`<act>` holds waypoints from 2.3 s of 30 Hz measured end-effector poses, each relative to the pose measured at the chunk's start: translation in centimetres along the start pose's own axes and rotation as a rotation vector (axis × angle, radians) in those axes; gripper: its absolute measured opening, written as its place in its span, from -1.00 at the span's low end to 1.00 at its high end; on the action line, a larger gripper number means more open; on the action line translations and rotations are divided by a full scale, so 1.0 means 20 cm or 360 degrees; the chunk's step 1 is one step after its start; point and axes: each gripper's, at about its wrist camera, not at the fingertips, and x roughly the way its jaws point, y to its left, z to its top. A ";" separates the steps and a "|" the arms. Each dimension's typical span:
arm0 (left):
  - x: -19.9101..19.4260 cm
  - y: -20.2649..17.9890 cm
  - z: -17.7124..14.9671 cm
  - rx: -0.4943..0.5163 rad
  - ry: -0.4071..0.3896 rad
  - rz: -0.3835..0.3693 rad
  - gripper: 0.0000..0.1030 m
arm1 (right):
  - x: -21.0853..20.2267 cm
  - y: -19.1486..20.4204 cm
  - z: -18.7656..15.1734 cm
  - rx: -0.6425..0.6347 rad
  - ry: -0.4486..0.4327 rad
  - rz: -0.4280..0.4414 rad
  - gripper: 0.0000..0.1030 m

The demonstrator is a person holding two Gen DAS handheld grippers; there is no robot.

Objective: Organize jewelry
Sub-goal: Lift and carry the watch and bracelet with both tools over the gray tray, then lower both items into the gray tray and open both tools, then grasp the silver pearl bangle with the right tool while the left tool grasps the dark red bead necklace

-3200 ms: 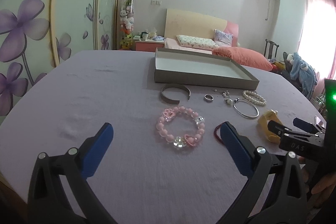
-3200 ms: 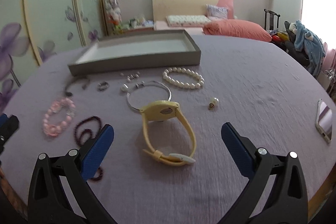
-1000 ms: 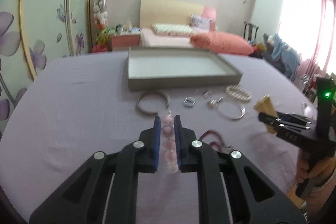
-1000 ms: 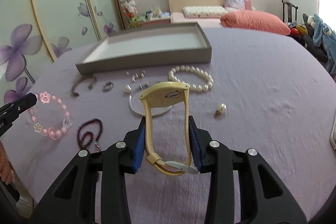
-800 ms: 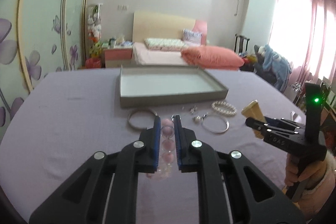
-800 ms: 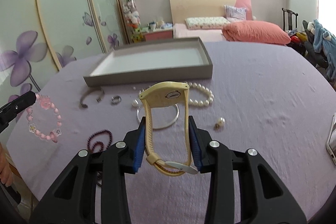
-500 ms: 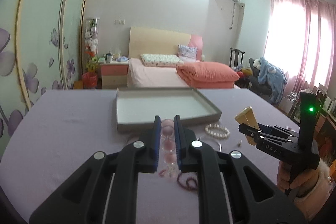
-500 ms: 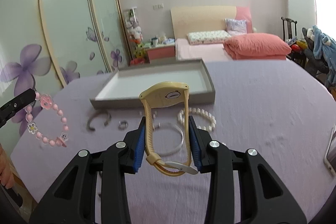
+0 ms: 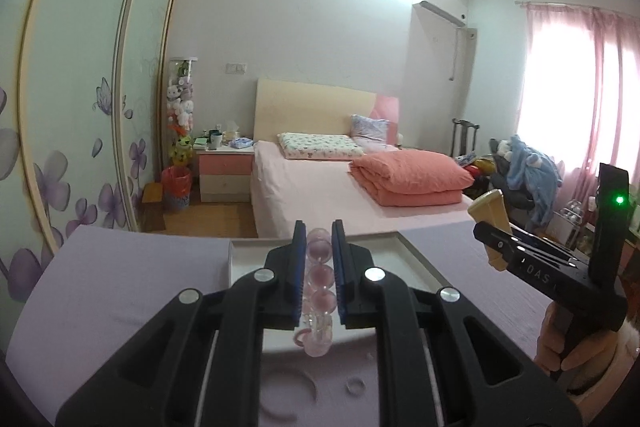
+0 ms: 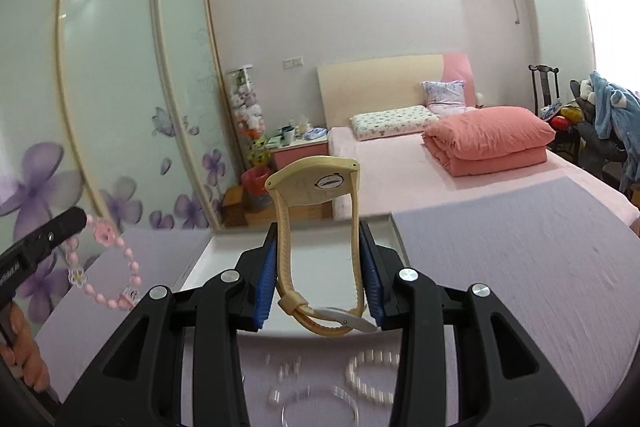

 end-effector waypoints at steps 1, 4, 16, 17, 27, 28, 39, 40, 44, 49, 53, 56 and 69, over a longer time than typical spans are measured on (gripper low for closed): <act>0.05 0.01 0.01 -0.0007 0.0006 -0.0001 -0.74 | 0.07 0.00 0.02 0.0009 0.0020 -0.0004 -0.26; 0.25 0.07 0.04 -0.0034 0.0025 0.0027 -0.74 | 0.27 -0.03 0.03 0.0052 0.0105 -0.0019 -0.26; 0.82 0.13 -0.09 -0.0041 0.0240 0.0098 -0.74 | 0.85 -0.08 -0.11 0.0189 0.0537 -0.0121 -0.26; 0.86 0.15 -0.10 -0.0065 0.0261 0.0096 -0.74 | 0.87 -0.08 -0.11 0.0192 0.0569 -0.0124 -0.25; 1.06 0.25 -0.16 -0.0129 0.0384 0.0149 -0.73 | 1.01 -0.10 -0.16 0.0248 0.0798 -0.0186 -0.09; 1.07 0.26 -0.16 -0.0141 0.0394 0.0144 -0.73 | 1.00 -0.11 -0.16 0.0256 0.0797 -0.0183 0.08; 0.96 0.30 -0.16 -0.0203 0.0363 0.0171 -0.39 | 0.83 -0.11 -0.07 0.0213 0.0618 -0.0120 0.45; 0.95 0.30 -0.17 -0.0201 0.0358 0.0177 -0.33 | 0.81 -0.10 -0.07 0.0202 0.0605 -0.0119 0.45; 0.82 0.31 -0.17 -0.0201 0.0322 0.0209 -0.22 | 0.73 -0.09 -0.06 0.0170 0.0560 -0.0093 0.45; 0.63 0.32 -0.20 -0.0211 0.0274 0.0237 -0.10 | 0.57 -0.06 -0.08 0.0134 0.0498 -0.0060 0.44; 0.45 0.33 -0.25 -0.0213 0.0230 0.0259 -0.04 | 0.42 -0.03 -0.13 0.0079 0.0451 -0.0029 0.44; 0.32 0.33 -0.30 -0.0221 0.0218 0.0259 -0.02 | 0.31 -0.03 -0.20 0.0044 0.0438 -0.0004 0.44; -0.14 0.22 -0.54 -0.0214 0.0166 0.0245 0.17 | -0.05 -0.06 -0.49 -0.0027 0.0501 0.0037 0.41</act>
